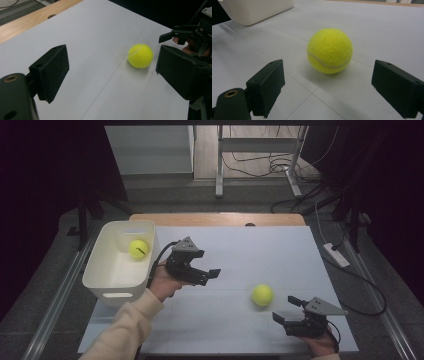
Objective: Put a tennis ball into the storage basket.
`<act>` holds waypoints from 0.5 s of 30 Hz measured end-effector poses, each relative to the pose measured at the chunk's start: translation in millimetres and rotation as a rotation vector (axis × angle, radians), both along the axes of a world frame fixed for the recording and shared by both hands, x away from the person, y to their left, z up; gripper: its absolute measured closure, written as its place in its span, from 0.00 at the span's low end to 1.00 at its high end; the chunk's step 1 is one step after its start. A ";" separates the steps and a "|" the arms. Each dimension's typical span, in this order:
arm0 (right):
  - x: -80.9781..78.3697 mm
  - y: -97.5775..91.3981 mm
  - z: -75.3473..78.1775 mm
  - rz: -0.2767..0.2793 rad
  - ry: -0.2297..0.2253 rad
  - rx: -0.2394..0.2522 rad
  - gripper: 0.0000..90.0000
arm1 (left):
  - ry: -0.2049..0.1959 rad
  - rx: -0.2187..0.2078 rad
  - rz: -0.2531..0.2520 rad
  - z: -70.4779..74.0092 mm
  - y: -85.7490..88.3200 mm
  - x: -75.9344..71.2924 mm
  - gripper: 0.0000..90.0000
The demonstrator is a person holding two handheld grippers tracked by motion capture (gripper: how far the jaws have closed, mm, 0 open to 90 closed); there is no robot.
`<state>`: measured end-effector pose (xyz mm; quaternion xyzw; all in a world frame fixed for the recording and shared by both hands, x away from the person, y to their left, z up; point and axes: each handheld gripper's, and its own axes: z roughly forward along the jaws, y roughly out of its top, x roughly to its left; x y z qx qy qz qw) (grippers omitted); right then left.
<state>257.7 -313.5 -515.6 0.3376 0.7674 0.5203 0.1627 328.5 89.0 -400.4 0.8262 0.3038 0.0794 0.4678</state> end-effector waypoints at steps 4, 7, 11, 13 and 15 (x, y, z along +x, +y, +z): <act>-0.1 0.3 0.2 0.002 -0.002 -0.002 0.12 | 0.016 0.002 -0.016 -7.4 -7.1 -0.2 0.13; 0.5 1.4 1.1 -0.001 -0.003 0.004 0.12 | 0.029 0.012 -0.032 -11.9 -12.3 0.7 0.13; 1.4 3.1 1.4 0.007 -0.007 0.003 0.12 | 0.033 0.018 -0.046 -15.5 -19.1 1.9 0.13; 1.6 2.9 1.4 0.007 -0.007 0.003 0.12 | 0.035 0.020 -0.056 -17.7 -23.1 2.4 0.13; 1.0 2.8 2.1 0.008 -0.009 0.004 0.12 | 0.036 0.024 -0.065 -20.7 -27.4 2.6 0.13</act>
